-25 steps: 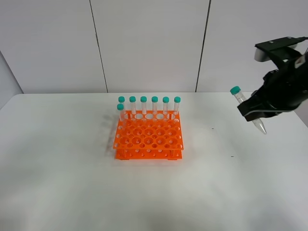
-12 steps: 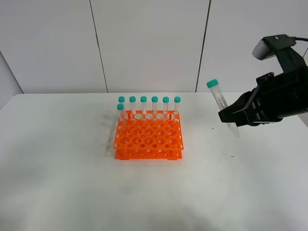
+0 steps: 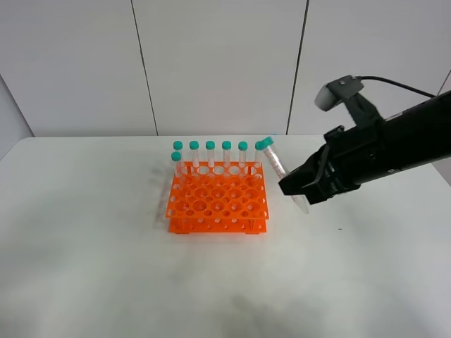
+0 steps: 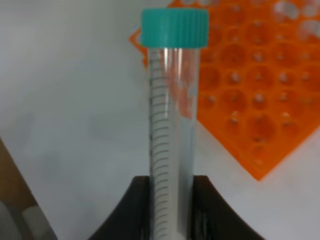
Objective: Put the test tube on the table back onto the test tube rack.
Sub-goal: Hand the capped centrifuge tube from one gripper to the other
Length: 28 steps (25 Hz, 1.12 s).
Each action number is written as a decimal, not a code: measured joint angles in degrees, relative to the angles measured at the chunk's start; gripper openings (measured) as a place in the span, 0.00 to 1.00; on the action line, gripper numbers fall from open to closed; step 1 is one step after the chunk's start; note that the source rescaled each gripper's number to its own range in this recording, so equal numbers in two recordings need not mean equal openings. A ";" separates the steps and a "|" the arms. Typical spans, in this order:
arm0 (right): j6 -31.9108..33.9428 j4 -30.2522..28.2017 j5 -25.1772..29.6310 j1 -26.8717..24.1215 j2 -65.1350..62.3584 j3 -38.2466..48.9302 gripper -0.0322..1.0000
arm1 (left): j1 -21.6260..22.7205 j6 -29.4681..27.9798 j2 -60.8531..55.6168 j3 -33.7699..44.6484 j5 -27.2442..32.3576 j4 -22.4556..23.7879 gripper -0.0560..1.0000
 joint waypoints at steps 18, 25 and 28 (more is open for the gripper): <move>-10.36 12.30 -7.23 10.73 5.13 0.00 0.05 | 0.00 4.64 18.53 -7.26 -12.70 -16.07 0.98; -10.39 12.71 -7.37 10.73 5.13 0.00 0.05 | 0.00 28.09 42.53 -7.97 -23.88 -43.25 0.98; -10.39 12.71 -7.37 10.73 5.13 0.00 0.05 | -0.30 42.14 51.27 -8.27 -24.36 -59.59 0.98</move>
